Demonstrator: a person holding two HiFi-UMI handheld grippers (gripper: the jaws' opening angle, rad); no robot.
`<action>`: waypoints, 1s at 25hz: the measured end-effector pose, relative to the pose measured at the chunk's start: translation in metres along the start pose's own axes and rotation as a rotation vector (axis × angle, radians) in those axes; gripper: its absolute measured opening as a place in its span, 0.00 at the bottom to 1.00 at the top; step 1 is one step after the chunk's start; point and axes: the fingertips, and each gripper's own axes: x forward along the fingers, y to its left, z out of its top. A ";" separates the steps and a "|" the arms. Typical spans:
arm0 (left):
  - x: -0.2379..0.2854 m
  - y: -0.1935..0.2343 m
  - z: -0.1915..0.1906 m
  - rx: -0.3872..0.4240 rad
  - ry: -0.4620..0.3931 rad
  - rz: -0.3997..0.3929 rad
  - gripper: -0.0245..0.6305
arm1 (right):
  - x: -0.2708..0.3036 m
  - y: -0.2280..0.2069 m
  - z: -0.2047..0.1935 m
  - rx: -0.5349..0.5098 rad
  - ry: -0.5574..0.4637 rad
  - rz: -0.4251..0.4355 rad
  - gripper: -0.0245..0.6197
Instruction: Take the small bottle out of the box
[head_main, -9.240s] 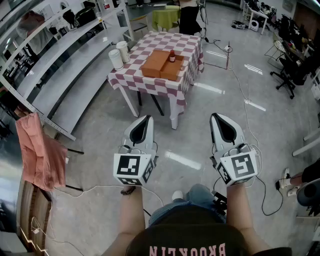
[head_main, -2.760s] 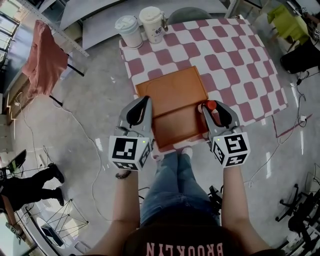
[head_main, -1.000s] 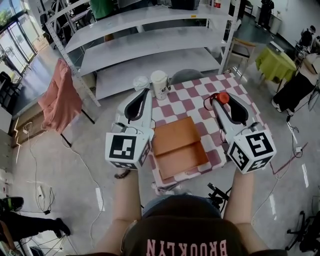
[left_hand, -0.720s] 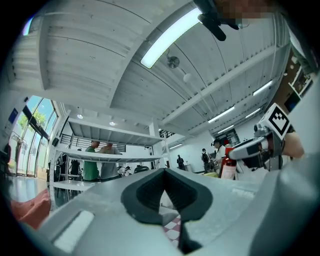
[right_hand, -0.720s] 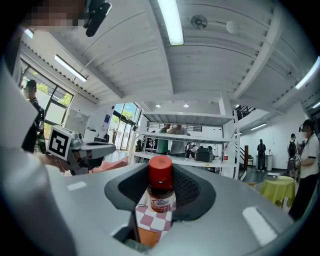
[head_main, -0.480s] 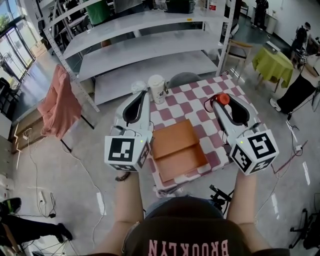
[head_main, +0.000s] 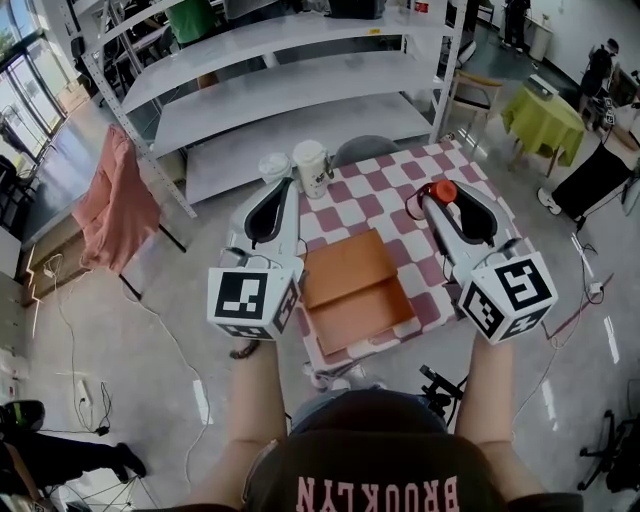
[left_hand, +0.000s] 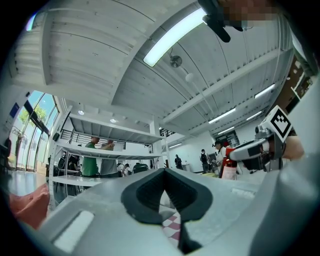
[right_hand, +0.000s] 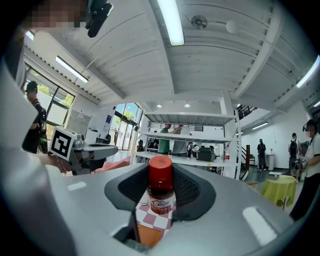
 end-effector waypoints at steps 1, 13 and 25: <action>0.000 0.000 0.001 0.000 0.000 -0.001 0.04 | 0.000 0.000 0.000 -0.001 0.000 0.003 0.26; -0.001 0.000 0.001 0.004 0.001 -0.008 0.04 | 0.001 -0.001 -0.002 0.003 -0.003 -0.014 0.25; -0.007 0.002 0.006 0.002 -0.005 -0.011 0.04 | -0.005 0.005 0.001 0.005 -0.001 -0.022 0.25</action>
